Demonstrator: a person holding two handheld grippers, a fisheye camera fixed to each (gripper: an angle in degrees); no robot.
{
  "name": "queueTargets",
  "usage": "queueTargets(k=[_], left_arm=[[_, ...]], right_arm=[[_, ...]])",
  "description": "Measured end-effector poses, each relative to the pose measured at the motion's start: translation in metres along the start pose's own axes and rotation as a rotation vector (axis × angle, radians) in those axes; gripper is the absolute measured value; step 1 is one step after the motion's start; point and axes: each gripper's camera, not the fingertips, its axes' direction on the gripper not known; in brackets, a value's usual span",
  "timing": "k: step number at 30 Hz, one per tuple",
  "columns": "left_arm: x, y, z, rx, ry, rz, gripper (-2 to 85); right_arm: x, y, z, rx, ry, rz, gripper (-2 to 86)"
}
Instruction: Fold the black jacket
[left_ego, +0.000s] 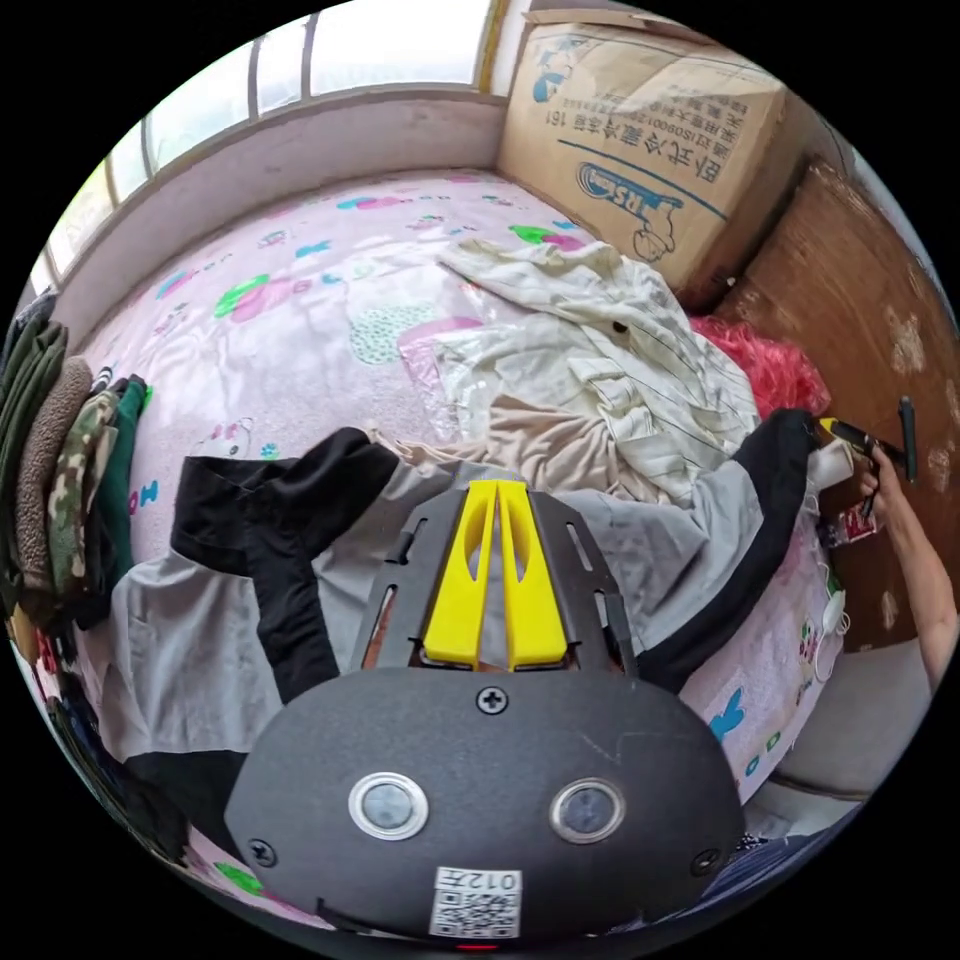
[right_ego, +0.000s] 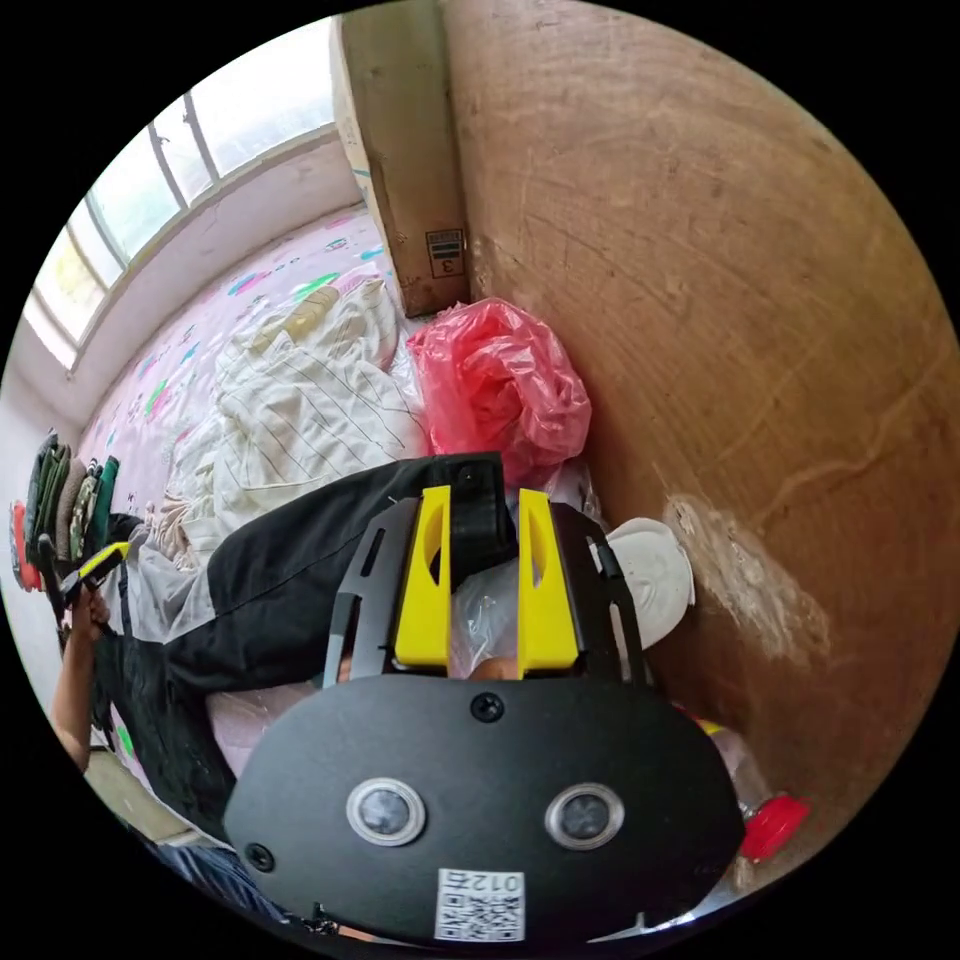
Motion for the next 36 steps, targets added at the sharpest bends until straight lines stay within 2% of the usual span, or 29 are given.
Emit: queueTargets(k=[2,6,10,15,25,27,30,36], left_arm=[[0.001,-0.003,0.017,-0.045,0.008,0.001,-0.2],[-0.003,-0.010,0.042,-0.107,-0.006,0.000,-0.2],[-0.004,-0.018,0.057,-0.148,-0.024,0.009,-0.2],[-0.011,-0.026,0.052,-0.152,-0.028,0.012,-0.2],[-0.051,-0.048,0.029,-0.242,0.051,-0.149,-0.1],[-0.060,-0.052,0.016,-0.240,0.063,-0.196,-0.1],[-0.076,-0.052,-0.028,-0.149,0.115,-0.238,-0.1],[-0.141,0.001,-0.131,-0.032,0.252,-0.303,-0.1]], right_arm=[[0.015,-0.025,0.020,-0.088,-0.081,0.011,9.6],[0.038,-0.052,0.038,-0.137,-0.197,0.038,8.4],[0.048,-0.072,0.038,-0.152,-0.242,-0.025,2.6],[0.060,-0.078,-0.006,-0.076,-0.346,-0.083,0.5],[0.093,-0.058,-0.162,0.137,-0.904,-0.009,-0.1],[0.080,-0.054,-0.191,0.172,-1.001,-0.033,0.0],[0.034,-0.051,-0.237,0.202,-1.067,-0.120,0.0],[-0.114,-0.049,-0.288,0.177,-1.255,-0.322,0.0]])
